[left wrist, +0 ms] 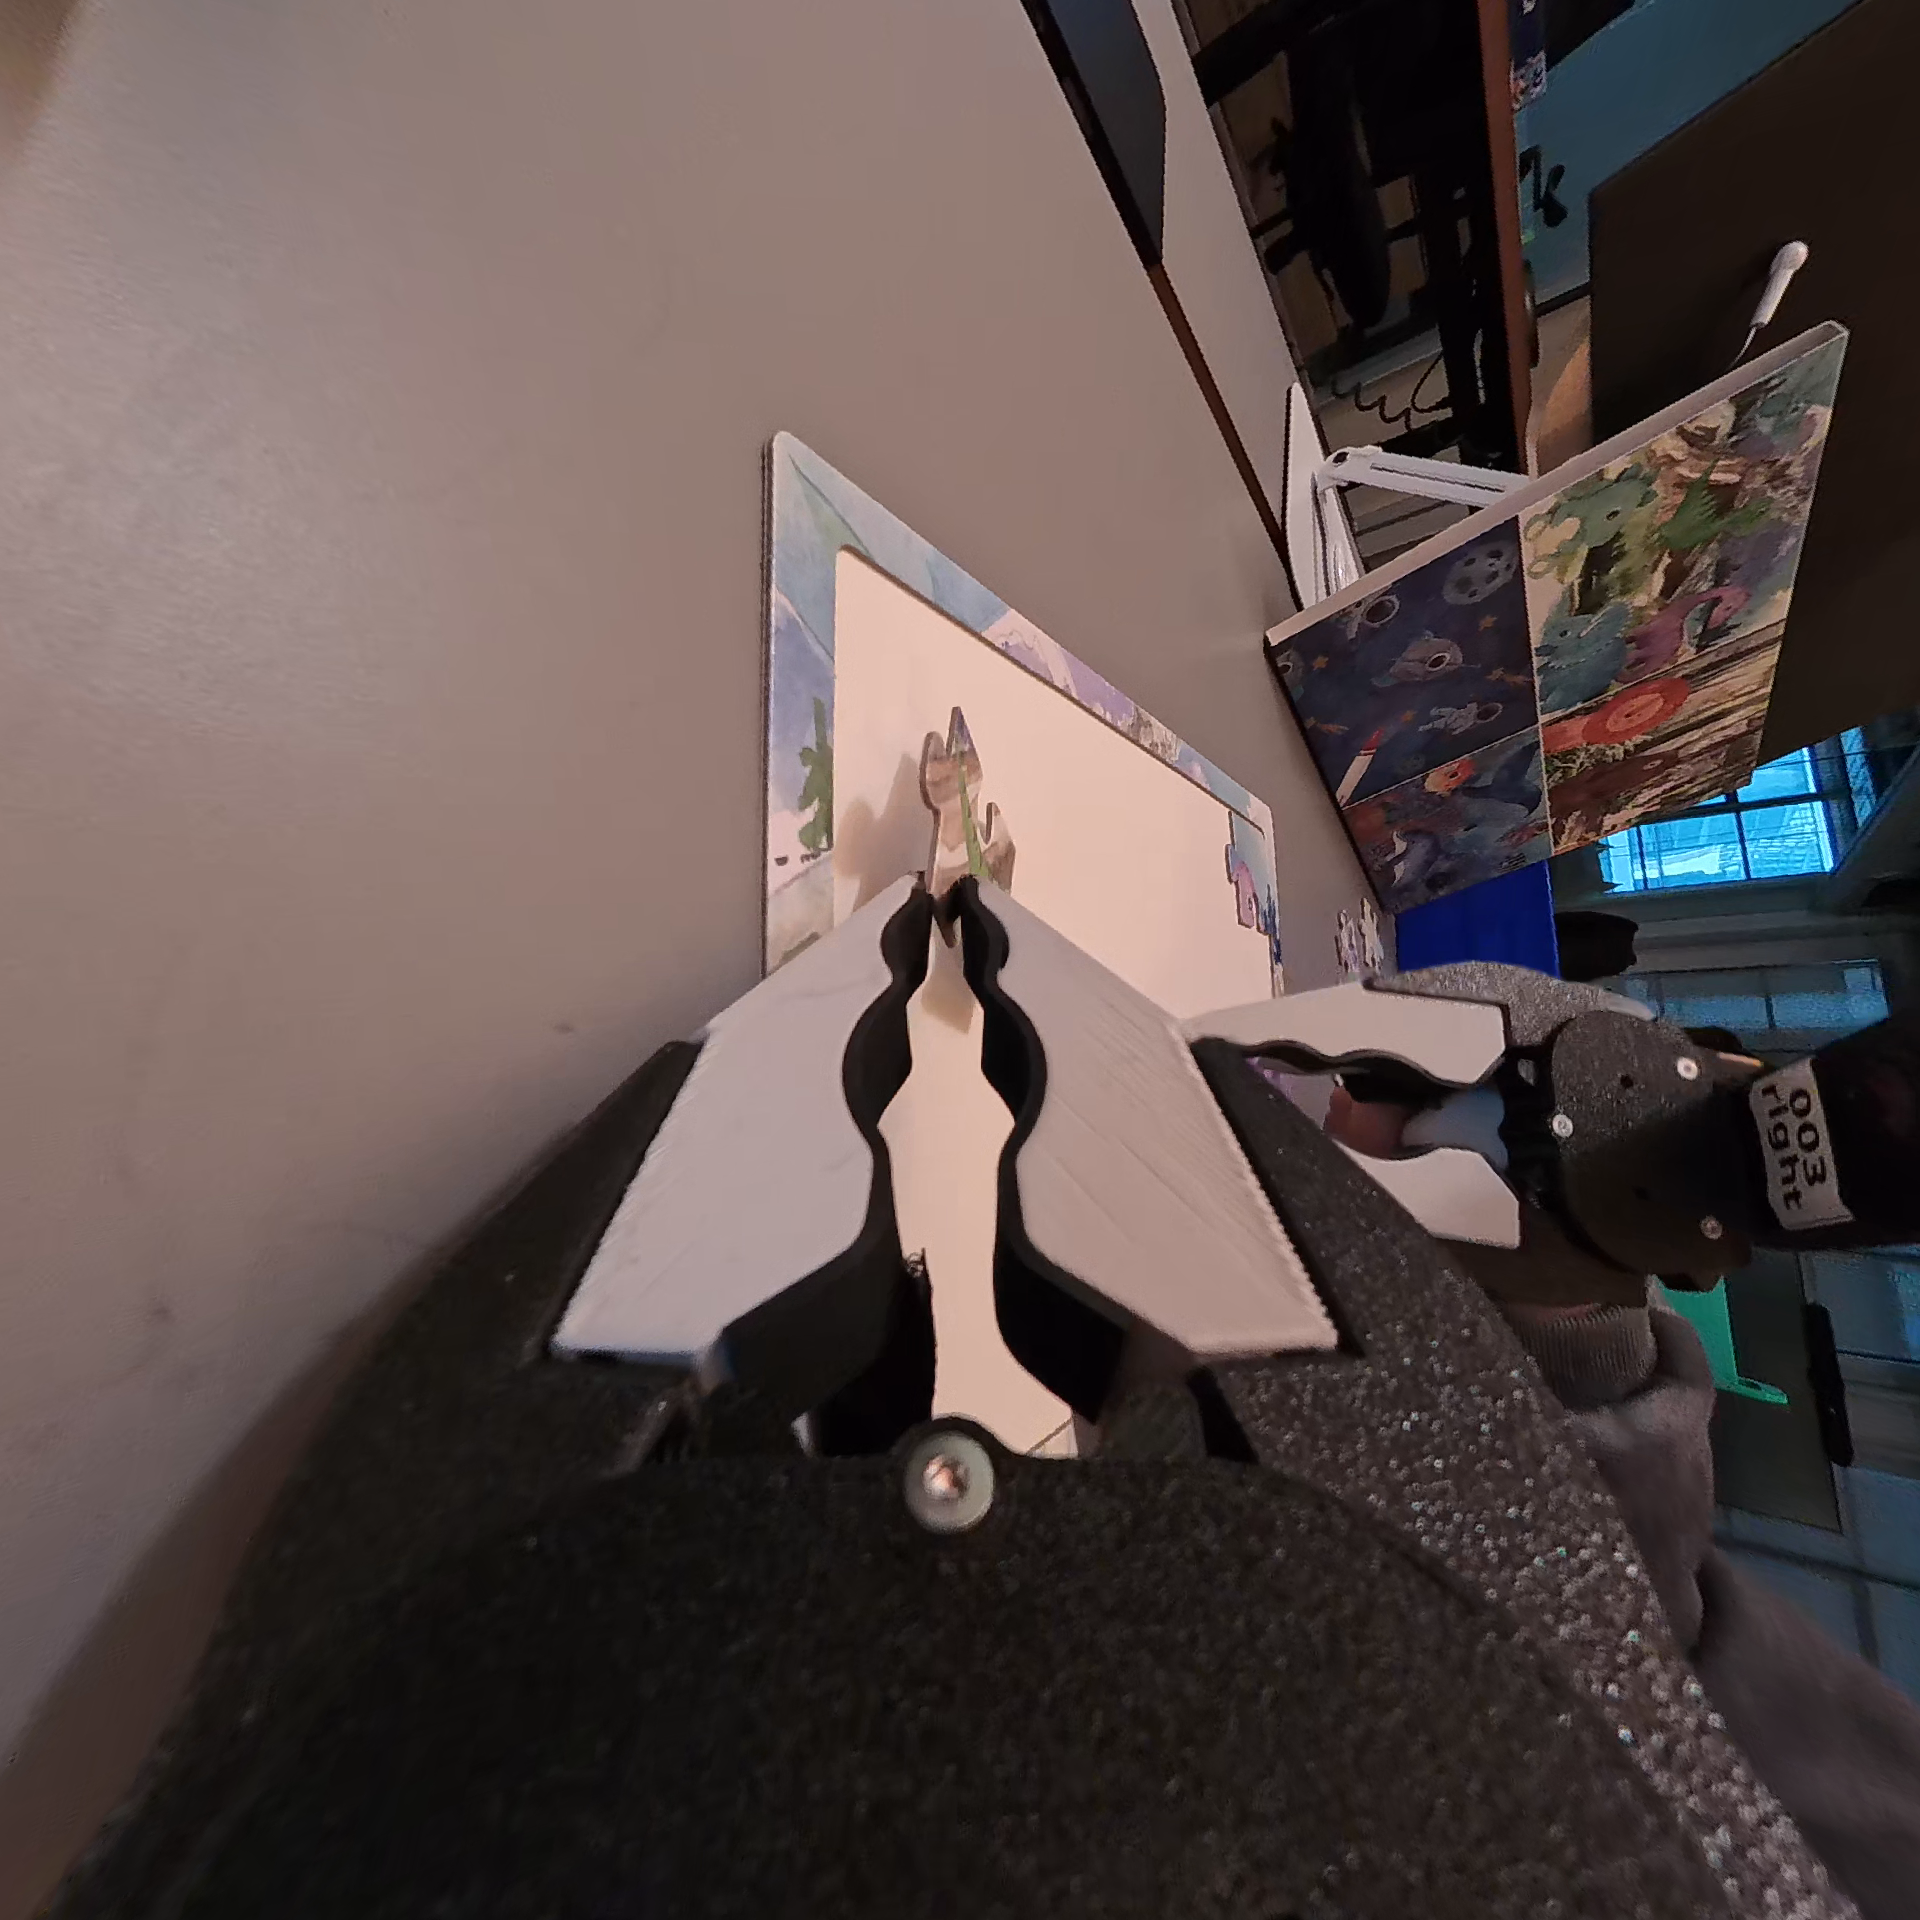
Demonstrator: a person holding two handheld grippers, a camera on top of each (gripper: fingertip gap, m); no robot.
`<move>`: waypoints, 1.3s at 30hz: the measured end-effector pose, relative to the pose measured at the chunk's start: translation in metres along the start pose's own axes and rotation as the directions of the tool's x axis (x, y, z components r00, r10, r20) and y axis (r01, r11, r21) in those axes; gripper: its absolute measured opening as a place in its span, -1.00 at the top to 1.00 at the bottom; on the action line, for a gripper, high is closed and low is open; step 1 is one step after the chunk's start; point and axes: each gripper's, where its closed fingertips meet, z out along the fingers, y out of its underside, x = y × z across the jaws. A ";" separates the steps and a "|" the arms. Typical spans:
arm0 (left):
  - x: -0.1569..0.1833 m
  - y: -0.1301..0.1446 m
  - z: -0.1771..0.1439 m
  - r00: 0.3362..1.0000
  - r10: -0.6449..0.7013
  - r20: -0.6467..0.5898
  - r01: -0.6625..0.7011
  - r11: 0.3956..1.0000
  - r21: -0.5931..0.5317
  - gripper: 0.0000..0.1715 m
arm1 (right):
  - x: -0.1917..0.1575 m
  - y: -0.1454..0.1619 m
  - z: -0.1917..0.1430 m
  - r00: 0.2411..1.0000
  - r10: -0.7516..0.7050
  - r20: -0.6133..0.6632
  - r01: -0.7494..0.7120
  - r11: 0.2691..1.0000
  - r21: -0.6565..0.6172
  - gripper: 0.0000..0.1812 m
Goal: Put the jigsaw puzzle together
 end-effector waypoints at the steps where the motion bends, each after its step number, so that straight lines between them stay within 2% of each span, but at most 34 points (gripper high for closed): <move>1: 0.002 0.000 -0.001 1.000 -0.001 -0.005 0.001 1.000 0.002 0.95 | -0.001 0.002 -0.002 1.000 0.015 -0.014 -0.015 1.000 -0.001 0.79; 3: 0.008 -0.001 -0.003 1.000 -0.014 -0.018 0.014 1.000 0.023 0.97 | -0.002 0.002 -0.002 0.998 0.055 -0.037 -0.055 0.998 0.006 0.78; 6: 0.014 -0.010 -0.014 0.998 -0.064 0.002 0.063 0.983 0.171 0.98 | -0.015 -0.005 0.002 0.992 0.129 0.001 -0.129 0.991 0.020 0.75; 9: 0.021 -0.007 -0.014 0.995 -0.100 -0.018 0.102 0.974 0.201 0.98 | -0.018 -0.008 0.004 0.985 0.170 -0.026 -0.170 0.985 0.020 0.77; 13: 0.022 -0.003 -0.005 0.990 -0.136 -0.030 0.139 0.973 0.186 0.98 | -0.029 -0.015 0.001 0.985 0.170 0.025 -0.171 0.984 0.056 0.75; 19: 0.029 0.016 0.006 0.977 -0.207 -0.052 0.212 0.973 0.096 0.95 | -0.018 -0.010 -0.007 0.981 0.193 0.015 -0.193 0.976 0.098 0.75; 21: 0.027 0.014 -0.001 0.981 -0.192 -0.015 0.193 0.974 0.117 0.76 | -0.014 -0.006 -0.010 0.979 0.202 0.008 -0.201 0.974 0.101 0.75; 23: 0.025 0.018 -0.008 0.987 -0.157 0.043 0.152 0.984 0.091 0.60 | -0.007 -0.002 -0.017 0.980 0.197 -0.019 -0.194 0.975 0.105 0.75; 26: 0.027 0.024 -0.025 0.992 -0.101 0.072 0.095 0.992 0.080 0.54 | 0.007 0.003 -0.034 0.979 0.195 -0.057 -0.187 0.975 0.124 0.75; 28: 0.028 0.026 -0.039 0.994 -0.028 0.104 0.020 0.997 0.080 0.54 | 0.025 0.009 -0.052 0.972 0.208 -0.108 -0.191 0.970 0.147 0.75; 30: 0.038 0.032 -0.049 0.995 0.060 0.079 -0.064 0.997 0.053 0.55 | 0.049 0.017 -0.077 0.953 0.258 -0.159 -0.228 0.956 0.186 0.74; 32: 0.046 0.039 -0.055 0.986 0.149 0.070 -0.151 0.988 0.023 0.55 | 0.072 0.022 -0.115 0.923 0.324 -0.210 -0.264 0.926 0.268 0.73; 34: 0.054 0.041 -0.059 0.959 0.269 0.088 -0.272 0.962 0.017 0.55 | 0.088 0.029 -0.168 0.886 0.393 -0.248 -0.285 0.881 0.379 0.73; 36: 0.063 0.042 -0.058 0.911 0.395 0.122 -0.399 0.917 0.007 0.55 | 0.098 0.055 -0.224 0.837 0.451 -0.308 -0.297 0.849 0.437 0.73; 39: 0.082 0.044 -0.049 0.833 0.535 0.144 -0.539 0.842 -0.015 0.55 | 0.097 0.114 -0.299 0.756 0.542 -0.368 -0.334 0.802 0.495 0.75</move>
